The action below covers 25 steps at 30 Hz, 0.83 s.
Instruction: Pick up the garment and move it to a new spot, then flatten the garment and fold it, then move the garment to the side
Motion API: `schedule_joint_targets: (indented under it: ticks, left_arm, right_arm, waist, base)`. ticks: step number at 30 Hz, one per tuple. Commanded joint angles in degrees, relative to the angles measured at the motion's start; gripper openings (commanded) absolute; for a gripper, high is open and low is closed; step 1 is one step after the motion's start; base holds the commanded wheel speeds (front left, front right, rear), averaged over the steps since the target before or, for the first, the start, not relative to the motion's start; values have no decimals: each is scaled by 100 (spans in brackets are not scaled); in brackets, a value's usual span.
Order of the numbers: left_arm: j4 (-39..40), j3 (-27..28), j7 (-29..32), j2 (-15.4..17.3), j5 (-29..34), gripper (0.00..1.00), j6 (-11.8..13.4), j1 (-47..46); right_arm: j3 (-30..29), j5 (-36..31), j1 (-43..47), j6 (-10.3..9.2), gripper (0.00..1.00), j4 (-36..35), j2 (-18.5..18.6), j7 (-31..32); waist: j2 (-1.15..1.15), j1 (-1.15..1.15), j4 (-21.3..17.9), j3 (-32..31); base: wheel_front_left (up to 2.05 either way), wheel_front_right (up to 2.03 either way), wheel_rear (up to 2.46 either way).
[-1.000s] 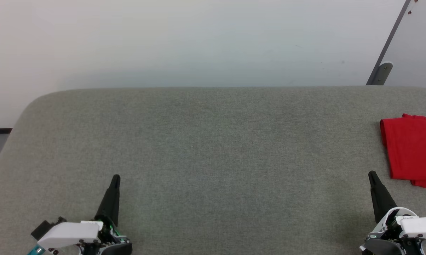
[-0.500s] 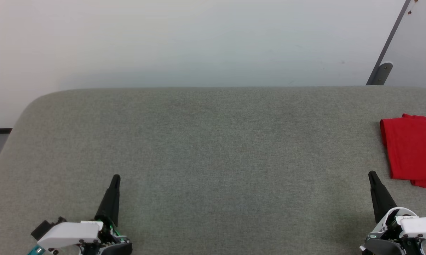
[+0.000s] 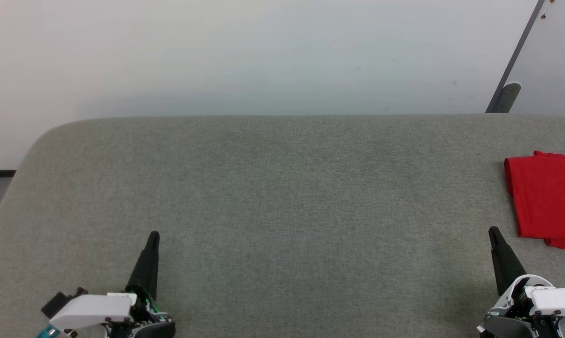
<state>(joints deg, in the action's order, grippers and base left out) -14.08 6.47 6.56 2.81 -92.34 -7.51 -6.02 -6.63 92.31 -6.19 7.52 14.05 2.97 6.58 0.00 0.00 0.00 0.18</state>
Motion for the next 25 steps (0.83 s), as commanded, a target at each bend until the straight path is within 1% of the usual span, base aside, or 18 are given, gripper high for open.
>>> schedule_joint_targets:
  ticks: [1,25]
  left_arm:
    - [8,13,15,-3,-15,0,4,-46]
    - [9,13,15,-3,-15,0,4,-46]
  right_arm:
    - [18,19,-13,-7,0,-1,-21,14]
    - [19,19,-13,-6,0,-1,-21,13]
  waist:
    - [0,0,0,0]
    - [0,0,0,0]
  base:
    - [0,0,0]
    - [0,0,0]
